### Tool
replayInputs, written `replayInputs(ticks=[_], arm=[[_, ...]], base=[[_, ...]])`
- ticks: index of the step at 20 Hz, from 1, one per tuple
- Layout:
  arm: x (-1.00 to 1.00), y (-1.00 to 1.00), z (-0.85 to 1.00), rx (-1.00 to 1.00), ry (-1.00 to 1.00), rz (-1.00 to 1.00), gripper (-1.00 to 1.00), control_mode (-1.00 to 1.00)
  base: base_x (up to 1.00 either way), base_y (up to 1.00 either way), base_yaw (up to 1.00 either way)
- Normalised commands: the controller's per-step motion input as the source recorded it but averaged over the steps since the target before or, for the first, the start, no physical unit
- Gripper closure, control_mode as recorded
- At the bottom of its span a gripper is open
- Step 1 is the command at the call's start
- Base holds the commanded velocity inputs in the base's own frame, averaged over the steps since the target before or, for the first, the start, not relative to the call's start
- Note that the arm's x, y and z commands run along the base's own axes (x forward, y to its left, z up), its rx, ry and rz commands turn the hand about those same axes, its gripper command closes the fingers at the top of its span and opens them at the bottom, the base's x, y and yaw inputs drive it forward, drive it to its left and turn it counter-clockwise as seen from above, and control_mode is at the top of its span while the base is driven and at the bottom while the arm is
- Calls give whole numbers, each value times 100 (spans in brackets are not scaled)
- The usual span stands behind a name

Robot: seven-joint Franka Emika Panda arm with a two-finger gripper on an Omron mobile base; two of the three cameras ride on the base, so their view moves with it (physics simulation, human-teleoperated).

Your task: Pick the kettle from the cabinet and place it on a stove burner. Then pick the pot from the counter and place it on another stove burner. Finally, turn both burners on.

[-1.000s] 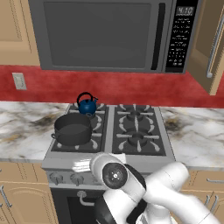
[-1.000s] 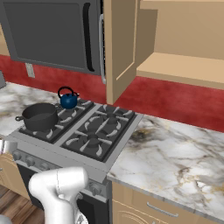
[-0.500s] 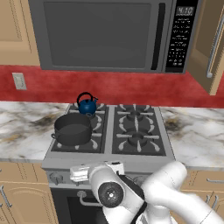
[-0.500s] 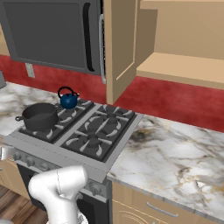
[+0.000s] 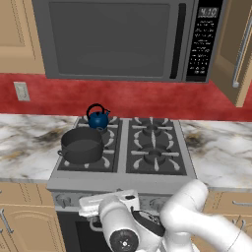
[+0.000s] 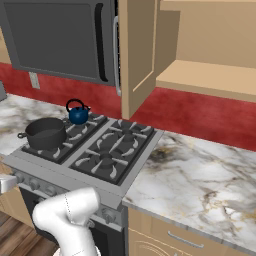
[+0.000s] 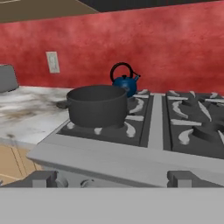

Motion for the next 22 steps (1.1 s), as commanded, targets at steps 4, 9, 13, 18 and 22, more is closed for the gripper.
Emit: replayInputs(ticks=[4,9,13,18,22], arm=[[-1,0,-23,0,-4,0,-100,-100],[0,2,-31,0,-9,0,-100,-100],[0,6,-31,0,-8,-3,-100,-100],[0,8,-24,0,-7,-6,-100,-100],[0,11,-19,0,-6,-7,-100,-100]], base=[[0,0,0],[0,0,0],[0,0,0],[0,0,0],[0,0,0]])
